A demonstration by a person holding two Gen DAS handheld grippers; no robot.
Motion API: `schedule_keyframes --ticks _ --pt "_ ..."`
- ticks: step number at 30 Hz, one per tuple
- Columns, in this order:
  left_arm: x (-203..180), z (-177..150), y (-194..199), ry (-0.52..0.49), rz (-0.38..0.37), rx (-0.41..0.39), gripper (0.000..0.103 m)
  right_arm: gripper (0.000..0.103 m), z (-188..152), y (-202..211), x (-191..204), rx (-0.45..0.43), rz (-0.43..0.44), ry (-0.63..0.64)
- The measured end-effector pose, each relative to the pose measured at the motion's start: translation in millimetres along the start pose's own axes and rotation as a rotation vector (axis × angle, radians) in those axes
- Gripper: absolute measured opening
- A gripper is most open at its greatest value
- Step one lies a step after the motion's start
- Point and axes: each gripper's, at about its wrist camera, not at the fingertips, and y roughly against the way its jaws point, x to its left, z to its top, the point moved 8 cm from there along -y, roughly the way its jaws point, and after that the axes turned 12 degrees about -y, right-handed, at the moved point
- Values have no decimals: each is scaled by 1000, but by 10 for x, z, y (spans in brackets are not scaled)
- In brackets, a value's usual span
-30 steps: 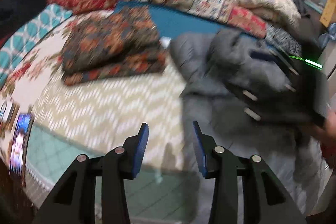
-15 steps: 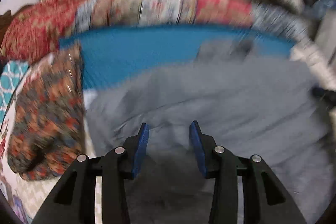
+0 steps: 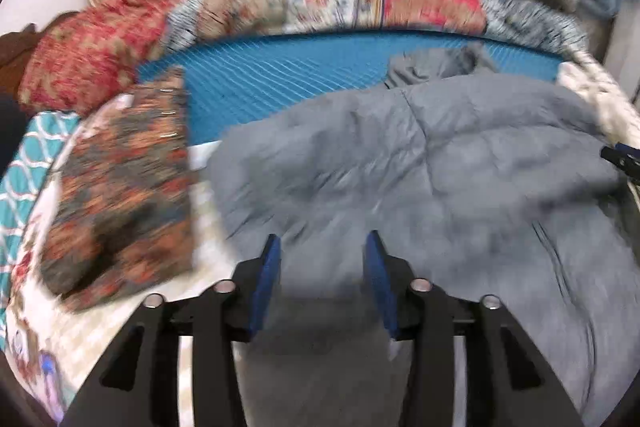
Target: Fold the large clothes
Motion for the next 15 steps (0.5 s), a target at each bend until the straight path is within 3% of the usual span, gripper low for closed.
schedule_keyframes --ticks 2,8,12,15 --pt "87 -347 294 19 -23 10 0 84 -386 403 -154 7 44 -7" --pt "-27 -1735 820 199 -241 195 0 85 -1482 1042 -738 66 37 -107" --pt "-93 -2127 995 268 -257 208 0 85 -1988 1247 -988 79 37 -240" --pt "-228 -2169 1083 277 -263 192 0 85 -2072 1355 -1020 53 34 -289"
